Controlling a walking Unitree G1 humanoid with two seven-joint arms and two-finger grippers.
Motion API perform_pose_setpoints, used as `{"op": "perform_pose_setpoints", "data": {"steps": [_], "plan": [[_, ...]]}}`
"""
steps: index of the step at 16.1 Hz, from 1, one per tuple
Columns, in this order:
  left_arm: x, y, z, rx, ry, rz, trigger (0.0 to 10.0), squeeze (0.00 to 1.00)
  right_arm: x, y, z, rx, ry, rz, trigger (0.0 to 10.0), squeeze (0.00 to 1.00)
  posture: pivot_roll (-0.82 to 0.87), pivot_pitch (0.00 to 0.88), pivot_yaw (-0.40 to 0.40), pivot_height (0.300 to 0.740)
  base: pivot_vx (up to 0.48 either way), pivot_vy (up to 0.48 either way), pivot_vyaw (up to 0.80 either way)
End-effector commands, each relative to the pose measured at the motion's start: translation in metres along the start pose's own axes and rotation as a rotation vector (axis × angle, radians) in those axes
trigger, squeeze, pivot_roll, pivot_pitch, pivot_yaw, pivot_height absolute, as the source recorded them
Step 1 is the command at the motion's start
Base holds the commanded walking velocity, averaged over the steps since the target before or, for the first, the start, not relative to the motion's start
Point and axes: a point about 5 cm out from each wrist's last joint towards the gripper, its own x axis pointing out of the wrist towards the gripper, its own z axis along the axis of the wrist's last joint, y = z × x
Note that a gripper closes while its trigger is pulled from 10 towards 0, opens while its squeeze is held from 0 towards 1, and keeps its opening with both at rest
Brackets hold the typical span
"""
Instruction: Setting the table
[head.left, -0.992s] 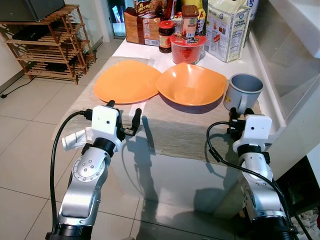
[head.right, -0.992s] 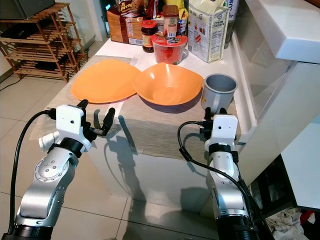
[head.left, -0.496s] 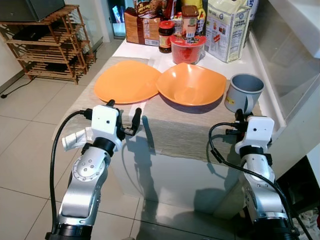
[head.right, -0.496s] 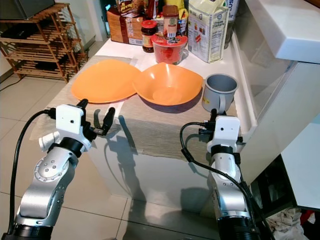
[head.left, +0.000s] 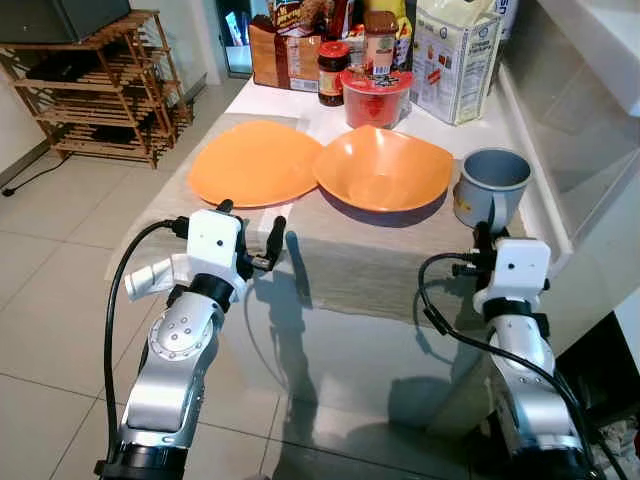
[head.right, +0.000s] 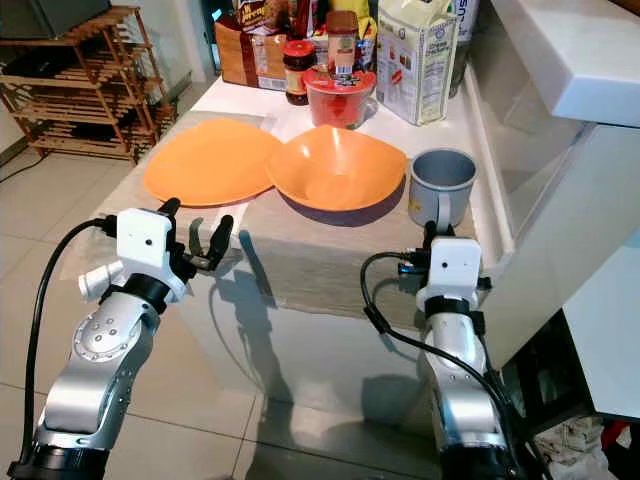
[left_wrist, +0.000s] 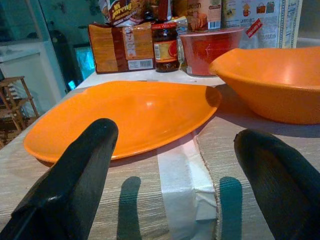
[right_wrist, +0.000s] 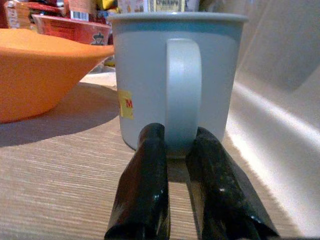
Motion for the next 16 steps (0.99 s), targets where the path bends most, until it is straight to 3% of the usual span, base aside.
{"op": "perform_pose_setpoints", "data": {"steps": [1, 4, 7, 9, 12, 16], "plan": [[0.002, -0.002, 0.001, 0.019, -0.008, -0.008, 10.0, 0.00, 0.002, -0.002, 0.022, -0.021, -0.118, -0.004, 0.0, 0.00, -0.02, 0.005, 0.045, 0.740, 0.000, 0.000, 0.00], [0.003, -0.003, -0.001, 0.025, -0.006, -0.010, 10.0, 0.00, -0.002, -0.007, 0.041, -0.037, -0.197, -0.004, 0.0, 0.00, -0.02, 0.006, 0.043, 0.740, 0.000, 0.000, 0.00], [0.003, -0.003, -0.004, 0.025, 0.008, -0.021, 10.0, 0.00, -0.015, -0.015, 0.042, -0.061, -0.199, -0.027, 0.0, 0.00, -0.02, 0.008, 0.044, 0.740, 0.000, 0.000, 0.00], [-0.001, 0.000, -0.009, -0.007, 0.038, -0.011, 10.0, 0.00, -0.034, -0.018, 0.044, -0.094, -0.200, -0.024, 0.0, 0.00, -0.03, 0.012, 0.045, 0.740, 0.000, 0.000, 0.00], [-0.001, -0.004, -0.008, -0.015, 0.028, -0.035, 10.0, 0.00, -0.052, -0.022, 0.031, -0.087, -0.132, -0.019, 0.0, 0.00, -0.04, 0.015, 0.046, 0.740, 0.000, 0.000, 0.00], [0.002, -0.011, -0.002, -0.023, -0.008, -0.054, 10.0, 0.00, -0.052, -0.019, 0.028, -0.069, -0.101, -0.001, 0.0, 0.00, -0.05, 0.014, 0.042, 0.740, 0.000, 0.000, 0.00]]}}
